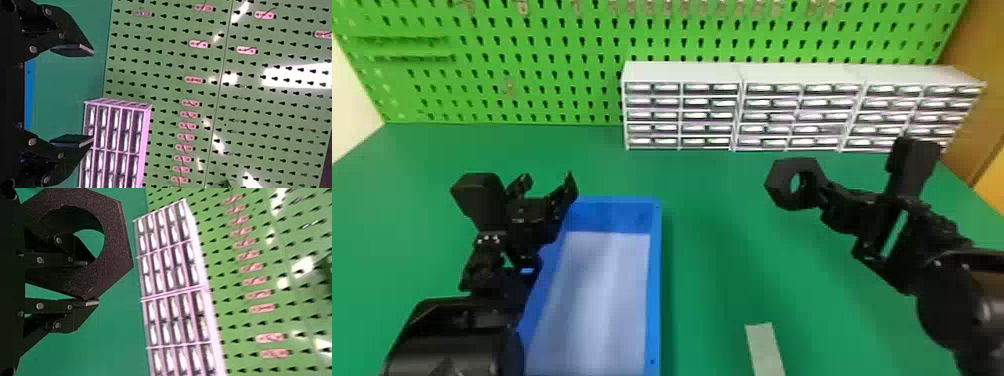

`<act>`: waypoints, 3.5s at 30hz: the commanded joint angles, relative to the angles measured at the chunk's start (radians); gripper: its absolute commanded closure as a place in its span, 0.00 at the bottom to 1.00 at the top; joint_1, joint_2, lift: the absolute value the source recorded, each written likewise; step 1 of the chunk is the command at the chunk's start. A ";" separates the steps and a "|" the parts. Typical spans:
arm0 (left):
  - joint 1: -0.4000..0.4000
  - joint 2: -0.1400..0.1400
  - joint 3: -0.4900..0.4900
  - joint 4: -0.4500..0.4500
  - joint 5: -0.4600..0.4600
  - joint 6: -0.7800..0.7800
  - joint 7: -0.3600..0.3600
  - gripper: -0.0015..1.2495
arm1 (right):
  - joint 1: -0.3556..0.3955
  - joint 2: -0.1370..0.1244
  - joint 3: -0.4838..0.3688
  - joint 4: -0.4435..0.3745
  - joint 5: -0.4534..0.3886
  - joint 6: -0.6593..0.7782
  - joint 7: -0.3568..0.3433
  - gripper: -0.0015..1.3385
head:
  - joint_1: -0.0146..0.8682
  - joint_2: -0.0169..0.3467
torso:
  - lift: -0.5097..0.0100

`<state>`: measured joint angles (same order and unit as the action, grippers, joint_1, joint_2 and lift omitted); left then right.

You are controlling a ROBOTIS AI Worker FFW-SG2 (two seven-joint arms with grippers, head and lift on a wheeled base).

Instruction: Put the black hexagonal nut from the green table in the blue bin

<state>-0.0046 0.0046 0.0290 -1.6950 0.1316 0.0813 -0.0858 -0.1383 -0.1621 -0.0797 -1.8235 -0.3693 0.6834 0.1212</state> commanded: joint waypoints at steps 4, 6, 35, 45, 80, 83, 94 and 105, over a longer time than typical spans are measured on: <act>0.000 0.000 0.000 0.000 0.000 0.000 0.000 0.38 | 0.029 -0.002 0.043 -0.011 0.038 -0.166 0.003 0.70 | 0.79 0.19 | 0.79; 0.000 0.000 -0.001 0.000 0.000 0.000 0.000 0.38 | 0.039 0.000 0.055 -0.011 0.046 -0.217 0.003 0.70 | 0.79 0.19 | 0.79; 0.005 0.000 0.002 0.000 0.002 0.000 0.001 0.38 | 0.062 0.015 0.190 -0.019 0.043 -0.354 0.003 0.70 | 0.79 0.19 | 0.79; 0.003 0.000 0.003 0.000 0.002 0.000 0.001 0.38 | 0.025 0.009 0.248 -0.016 0.024 -0.304 0.020 0.70 | 0.79 0.19 | 0.79; -0.003 0.000 0.019 0.000 -0.001 0.000 0.005 0.38 | -0.107 0.044 0.429 0.124 -0.071 -0.100 0.238 0.70 | 0.79 0.19 | 0.79; -0.005 0.000 0.023 0.000 -0.004 0.000 0.005 0.38 | -0.113 0.039 0.445 0.130 -0.074 -0.091 0.242 0.70 | 0.79 0.19 | 0.79; -0.023 0.002 0.068 0.006 -0.033 0.002 0.006 0.38 | -0.130 0.036 0.483 0.158 -0.094 -0.064 0.256 0.70 | 0.79 0.19 | 0.79; -0.040 0.002 0.097 0.017 -0.063 0.002 0.005 0.38 | -0.188 0.026 0.545 0.207 -0.103 -0.005 0.347 0.70 | 0.79 0.19 | 0.79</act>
<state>-0.0382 0.0061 0.1166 -1.6840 0.0800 0.0829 -0.0805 -0.3067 -0.1330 0.4410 -1.6335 -0.4721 0.6687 0.4548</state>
